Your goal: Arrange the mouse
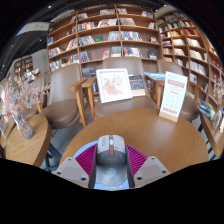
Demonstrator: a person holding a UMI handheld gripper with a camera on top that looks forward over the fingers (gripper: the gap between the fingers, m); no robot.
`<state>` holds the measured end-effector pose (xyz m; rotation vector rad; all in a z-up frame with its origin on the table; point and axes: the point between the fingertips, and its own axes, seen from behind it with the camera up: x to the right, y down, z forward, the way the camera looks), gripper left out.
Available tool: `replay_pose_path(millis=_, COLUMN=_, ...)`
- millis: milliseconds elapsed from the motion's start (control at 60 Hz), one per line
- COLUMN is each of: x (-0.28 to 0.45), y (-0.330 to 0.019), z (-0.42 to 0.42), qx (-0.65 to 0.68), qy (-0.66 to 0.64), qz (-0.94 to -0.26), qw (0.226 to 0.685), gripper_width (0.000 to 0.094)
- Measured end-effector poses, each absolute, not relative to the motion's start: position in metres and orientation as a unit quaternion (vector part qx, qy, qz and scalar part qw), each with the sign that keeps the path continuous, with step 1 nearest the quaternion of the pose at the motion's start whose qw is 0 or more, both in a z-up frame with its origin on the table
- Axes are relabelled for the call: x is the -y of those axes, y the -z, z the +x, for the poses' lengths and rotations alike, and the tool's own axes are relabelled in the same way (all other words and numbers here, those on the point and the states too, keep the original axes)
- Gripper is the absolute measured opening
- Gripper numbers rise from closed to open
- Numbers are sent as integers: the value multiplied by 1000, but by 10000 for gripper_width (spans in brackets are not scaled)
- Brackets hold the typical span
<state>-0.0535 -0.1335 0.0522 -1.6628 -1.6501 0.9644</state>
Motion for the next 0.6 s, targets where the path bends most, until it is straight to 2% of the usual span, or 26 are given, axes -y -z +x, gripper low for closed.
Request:
replay_pose_path(millis=167, x=156, y=-5, z=-53, qx=637, qy=-334, qz=-632, qw=290, gripper_width=446)
replay_pose_path(millis=383, x=158, y=12, z=-54, qx=635, qy=-324, qz=-631, qw=304, gripper_width=504)
replay_pose_path(millis=417, x=157, y=10, z=-55, qx=639, qy=-323, qz=-628, qw=305, gripper_width=538)
replay_pose_path(millis=433, x=158, y=10, z=-55, qx=640, qy=-324, qz=-626, qw=307, gripper_width=586)
replay_pose_path(millis=483, x=157, y=7, z=-52, qx=641, qy=-321, qz=-624, qw=311, gripper_width=839)
replay_pose_path(millis=500, x=156, y=5, z=-51, qx=641, qy=-320, qz=-625, qw=312, gripper_width=864)
replay_pose_path(millis=550, x=152, y=-2, z=-45, qx=636, qy=-319, qz=-628, qw=317, gripper_width=816)
replay_pose_path(millis=600, x=147, y=-15, z=-37, qx=632, qy=-319, qz=-628, qw=323, gripper_width=853)
